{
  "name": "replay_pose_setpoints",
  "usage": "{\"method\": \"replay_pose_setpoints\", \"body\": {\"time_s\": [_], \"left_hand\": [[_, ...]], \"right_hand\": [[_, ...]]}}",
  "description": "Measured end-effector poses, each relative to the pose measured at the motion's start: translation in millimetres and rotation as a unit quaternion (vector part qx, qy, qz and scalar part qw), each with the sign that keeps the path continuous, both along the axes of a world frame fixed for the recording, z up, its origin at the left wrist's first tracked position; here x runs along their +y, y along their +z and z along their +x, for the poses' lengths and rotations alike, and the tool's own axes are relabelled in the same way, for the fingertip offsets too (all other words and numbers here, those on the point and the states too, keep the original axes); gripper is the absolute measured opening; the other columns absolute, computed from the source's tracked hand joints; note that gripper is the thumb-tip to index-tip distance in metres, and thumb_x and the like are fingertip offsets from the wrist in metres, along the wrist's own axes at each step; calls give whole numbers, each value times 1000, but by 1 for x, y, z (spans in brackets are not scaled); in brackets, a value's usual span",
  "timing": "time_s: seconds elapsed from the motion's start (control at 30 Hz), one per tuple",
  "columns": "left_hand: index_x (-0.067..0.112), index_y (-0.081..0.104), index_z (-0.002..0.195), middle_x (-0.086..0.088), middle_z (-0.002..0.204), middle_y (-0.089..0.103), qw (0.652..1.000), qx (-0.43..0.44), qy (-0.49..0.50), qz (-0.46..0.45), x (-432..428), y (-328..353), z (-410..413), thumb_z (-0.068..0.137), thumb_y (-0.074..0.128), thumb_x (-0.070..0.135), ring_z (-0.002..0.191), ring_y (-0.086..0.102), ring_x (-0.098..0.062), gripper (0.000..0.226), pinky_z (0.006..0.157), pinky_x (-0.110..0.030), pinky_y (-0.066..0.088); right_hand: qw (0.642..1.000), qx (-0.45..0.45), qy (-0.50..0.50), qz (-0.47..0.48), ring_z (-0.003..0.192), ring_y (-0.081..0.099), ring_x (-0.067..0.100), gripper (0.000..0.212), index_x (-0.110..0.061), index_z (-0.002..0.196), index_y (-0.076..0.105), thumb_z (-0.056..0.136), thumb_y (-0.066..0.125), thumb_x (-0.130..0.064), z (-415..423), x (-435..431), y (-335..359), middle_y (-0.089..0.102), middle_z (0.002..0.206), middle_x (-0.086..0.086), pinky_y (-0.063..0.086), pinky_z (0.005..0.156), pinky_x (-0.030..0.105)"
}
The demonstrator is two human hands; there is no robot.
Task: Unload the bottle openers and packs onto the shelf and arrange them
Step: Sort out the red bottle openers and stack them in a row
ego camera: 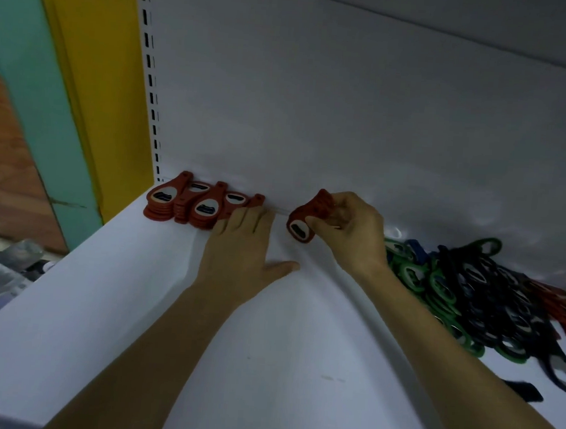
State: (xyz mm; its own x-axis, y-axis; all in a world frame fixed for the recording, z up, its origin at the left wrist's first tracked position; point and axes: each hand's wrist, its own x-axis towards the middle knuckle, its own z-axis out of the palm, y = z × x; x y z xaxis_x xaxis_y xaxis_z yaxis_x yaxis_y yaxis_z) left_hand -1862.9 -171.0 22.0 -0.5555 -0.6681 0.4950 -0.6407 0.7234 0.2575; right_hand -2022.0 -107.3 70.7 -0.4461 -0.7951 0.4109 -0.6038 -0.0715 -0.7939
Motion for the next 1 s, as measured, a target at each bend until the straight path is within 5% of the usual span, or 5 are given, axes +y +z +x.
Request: {"method": "replay_pose_setpoints", "body": {"time_s": [0.23,0.47,0.67,0.8,1.0], "left_hand": [[15,43,134,0,136,46,998,-60,32,-9,-4,-8,-1,88,40,58,123,39,-19,63,95,-30,32],[10,39,133,-5,128,50,999,-16,39,32,-2,-6,-6,86,51,47,117,43,-20,61,89,-29,41],[14,38,134,-2,132,46,998,-35,41,27,-1,-4,-4,89,47,45,119,40,-18,55,94,-28,40],[15,40,133,-3,129,49,998,-47,40,16,0,-3,-3,88,50,41,117,43,-20,53,90,-29,41],[21,42,132,0,133,46,997,-65,44,12,-1,-5,-4,89,46,42,119,40,-20,48,88,-29,41]], "right_hand": [[949,315,24,-14,76,61,28,21,-6,95,67,80,74,-19,3,-37,-23,66,83,12,49,65,40],[907,401,111,61,83,57,27,19,-11,106,67,87,66,-15,6,-39,-24,67,89,11,47,68,38],[901,356,172,177,111,56,25,34,-9,123,60,89,57,-9,11,-39,-6,61,123,10,40,96,30],[960,249,35,124,99,57,26,25,-5,109,61,88,49,2,5,-28,-15,60,108,11,46,84,39],[915,316,-9,250,103,51,27,27,-10,116,59,93,44,-14,7,-39,-33,54,112,11,44,79,35]]}}
